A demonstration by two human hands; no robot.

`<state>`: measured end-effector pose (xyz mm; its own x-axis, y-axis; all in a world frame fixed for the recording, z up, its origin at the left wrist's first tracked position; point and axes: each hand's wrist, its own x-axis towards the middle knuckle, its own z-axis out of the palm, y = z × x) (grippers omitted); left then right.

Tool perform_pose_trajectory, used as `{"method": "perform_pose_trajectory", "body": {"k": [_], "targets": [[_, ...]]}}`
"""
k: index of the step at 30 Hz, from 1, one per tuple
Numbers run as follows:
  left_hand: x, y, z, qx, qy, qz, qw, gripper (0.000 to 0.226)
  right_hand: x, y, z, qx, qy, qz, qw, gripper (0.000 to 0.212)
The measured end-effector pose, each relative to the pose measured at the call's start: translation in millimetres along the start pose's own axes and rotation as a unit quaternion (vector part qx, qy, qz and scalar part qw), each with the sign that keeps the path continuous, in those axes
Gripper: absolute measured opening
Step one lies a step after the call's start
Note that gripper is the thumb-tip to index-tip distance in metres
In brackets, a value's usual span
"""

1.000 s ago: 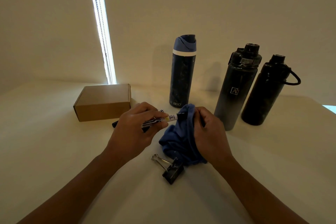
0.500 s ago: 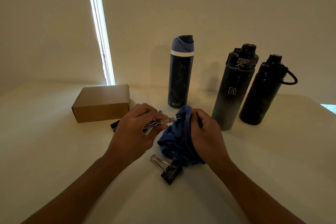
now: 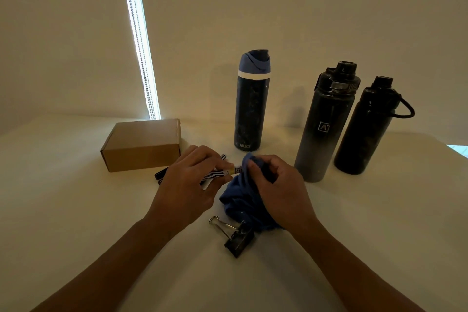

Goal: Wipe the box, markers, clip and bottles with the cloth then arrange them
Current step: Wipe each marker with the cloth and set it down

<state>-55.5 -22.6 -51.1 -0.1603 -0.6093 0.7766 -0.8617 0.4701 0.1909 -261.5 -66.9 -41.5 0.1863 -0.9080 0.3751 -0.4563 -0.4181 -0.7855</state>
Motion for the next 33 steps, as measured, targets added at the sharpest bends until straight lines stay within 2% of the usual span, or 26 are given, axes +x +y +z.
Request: {"method": "perform_pose_trajectory", "body": {"k": [4,7,11,16,20,25,28,32,33], "targets": [[1.8,5.2,2.3,-0.005,0.013,0.009,1.000,0.031,1.3,6.8,-7.1,0.061,0.015,0.014,0.998,0.027],[2.1,4.6,5.1,0.014,0.016,0.013,1.000,0.031,4.6,5.4,-3.3,0.038,-0.029,0.038,0.998,0.016],[3.0,0.4,4.0,0.029,0.013,0.034,0.999,0.031,1.3,3.9,-1.0,0.002,0.012,-0.009,1.000,0.014],[4.9,-6.7,-8.4,0.001,-0.028,-0.043,0.999,0.054,8.7,13.4,-10.4,-0.029,0.031,-0.011,0.999,0.016],[1.8,-14.4,-9.7,-0.029,-0.056,-0.070,0.996,0.049,6.3,9.1,-10.7,-0.008,0.031,-0.018,0.999,0.020],[3.1,-14.6,-10.4,-0.040,-0.031,-0.065,0.997,0.035,0.8,2.9,-7.1,0.023,0.011,-0.011,1.000,0.018],[3.4,-15.2,-9.8,-0.032,-0.021,-0.053,0.998,0.034,3.5,5.2,-8.4,0.023,0.021,0.003,1.000,0.010],[4.7,-11.0,-6.8,-0.035,-0.010,-0.057,0.998,0.030,3.9,5.2,-5.9,0.074,0.024,0.027,0.997,0.009],[4.7,-9.8,-5.6,-0.040,-0.006,-0.057,0.998,0.027,3.9,6.0,-5.0,0.081,0.027,0.024,0.996,0.014]]}}
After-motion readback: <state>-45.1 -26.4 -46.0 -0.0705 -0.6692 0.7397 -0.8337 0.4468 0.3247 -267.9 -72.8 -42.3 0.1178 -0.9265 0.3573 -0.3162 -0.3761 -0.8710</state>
